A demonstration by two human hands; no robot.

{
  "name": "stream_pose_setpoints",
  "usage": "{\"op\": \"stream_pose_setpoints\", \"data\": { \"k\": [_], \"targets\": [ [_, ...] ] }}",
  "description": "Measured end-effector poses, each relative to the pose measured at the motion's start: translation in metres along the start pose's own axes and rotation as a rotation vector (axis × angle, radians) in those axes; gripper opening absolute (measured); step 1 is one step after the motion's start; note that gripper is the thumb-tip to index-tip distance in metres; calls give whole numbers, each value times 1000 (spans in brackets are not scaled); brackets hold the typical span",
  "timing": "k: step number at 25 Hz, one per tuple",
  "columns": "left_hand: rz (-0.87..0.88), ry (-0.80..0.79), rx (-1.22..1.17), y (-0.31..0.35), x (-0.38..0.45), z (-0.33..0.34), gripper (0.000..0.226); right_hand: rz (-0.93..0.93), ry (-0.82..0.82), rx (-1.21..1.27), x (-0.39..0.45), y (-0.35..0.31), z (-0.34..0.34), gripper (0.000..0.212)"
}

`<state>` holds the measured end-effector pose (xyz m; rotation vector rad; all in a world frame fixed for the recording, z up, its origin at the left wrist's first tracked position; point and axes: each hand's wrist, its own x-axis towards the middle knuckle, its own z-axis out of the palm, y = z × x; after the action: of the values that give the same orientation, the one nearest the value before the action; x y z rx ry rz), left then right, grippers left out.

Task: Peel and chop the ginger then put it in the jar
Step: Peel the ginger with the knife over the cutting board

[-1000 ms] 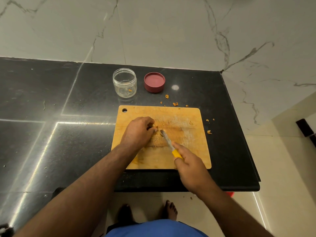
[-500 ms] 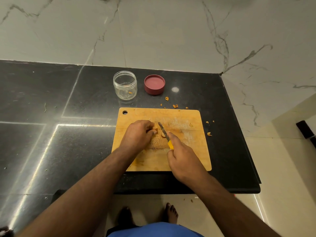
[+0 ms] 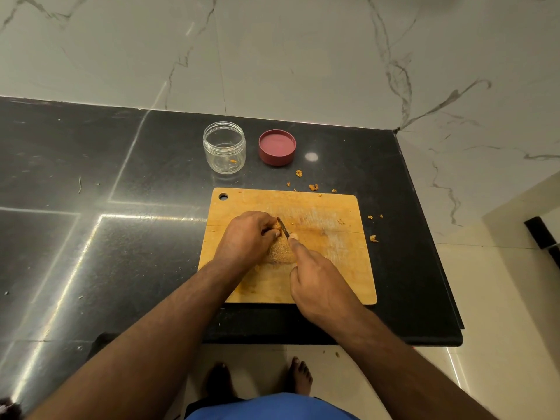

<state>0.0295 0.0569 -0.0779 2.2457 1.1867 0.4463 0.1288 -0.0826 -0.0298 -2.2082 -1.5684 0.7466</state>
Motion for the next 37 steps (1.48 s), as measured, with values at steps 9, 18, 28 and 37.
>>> {"op": "stream_pose_setpoints", "data": {
  "k": [9, 18, 28, 37],
  "targets": [
    [8, -19, 7, -1, 3, 0, 22, -17, -28, -18, 2, 1, -2, 55],
    [-11, -42, 9, 1, 4, -4, 22, -5, -77, -26, 14, 1, 0, 59],
    [-37, -27, 15, 0, 3, -1, 25, 47, -79, 35, -7, 7, 14, 59],
    [-54, -54, -15, -3, 4, -2, 28, 157, -14, 362, -32, 19, -6, 52]
  ]
}}
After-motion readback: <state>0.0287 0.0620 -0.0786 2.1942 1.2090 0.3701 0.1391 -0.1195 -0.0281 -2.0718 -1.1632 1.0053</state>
